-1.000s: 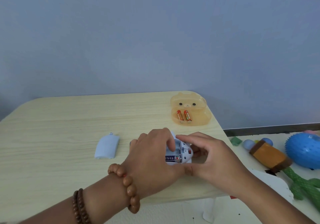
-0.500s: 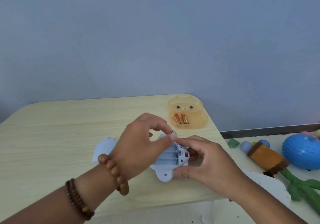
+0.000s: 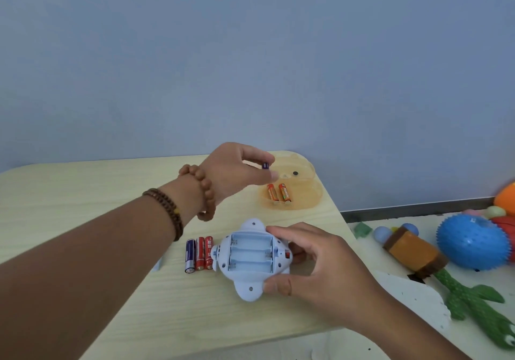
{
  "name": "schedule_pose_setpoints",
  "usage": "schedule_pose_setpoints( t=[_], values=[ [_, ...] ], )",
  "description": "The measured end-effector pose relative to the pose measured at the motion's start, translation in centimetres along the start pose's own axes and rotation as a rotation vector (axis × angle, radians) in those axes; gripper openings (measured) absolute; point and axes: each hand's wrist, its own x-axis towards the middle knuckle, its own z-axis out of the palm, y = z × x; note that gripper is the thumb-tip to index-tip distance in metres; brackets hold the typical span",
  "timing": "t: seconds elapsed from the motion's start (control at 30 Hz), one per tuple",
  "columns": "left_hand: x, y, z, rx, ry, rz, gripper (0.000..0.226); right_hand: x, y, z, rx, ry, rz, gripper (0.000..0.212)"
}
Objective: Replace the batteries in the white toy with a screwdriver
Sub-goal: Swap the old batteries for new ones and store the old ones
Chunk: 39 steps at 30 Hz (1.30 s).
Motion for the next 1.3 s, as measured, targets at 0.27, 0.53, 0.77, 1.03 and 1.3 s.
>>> schedule_pose_setpoints(
  t=[0.27, 0.53, 0.77, 1.03, 1.3],
  values=[
    [2.5, -2.0, 1.5, 0.673, -0.103, 0.189, 0.04, 0.0, 0.2, 0.2, -0.012, 0.015, -0.019, 0.071],
    [2.5, -3.8, 1.6, 0.745, -0.14, 0.309, 0.044, 0.0, 0.2, 0.3, -0.011, 0.027, -0.016, 0.071],
    [2.2, -4.1, 1.7, 0.757, -0.16, 0.357, 0.046, -0.1, 0.4, 0.5, -0.041, 0.038, -0.01, 0.075],
    [-2.7, -1.5, -4.6, 0.739, -0.087, 0.252, 0.038, -0.3, 0.2, 0.4, 0.017, 0.044, -0.024, 0.067],
    [-9.5, -4.3, -6.4, 0.965, -0.379, -0.043, 0.092, -0.5, 0.3, 0.7, 0.018, 0.064, -0.041, 0.067]
  ],
)
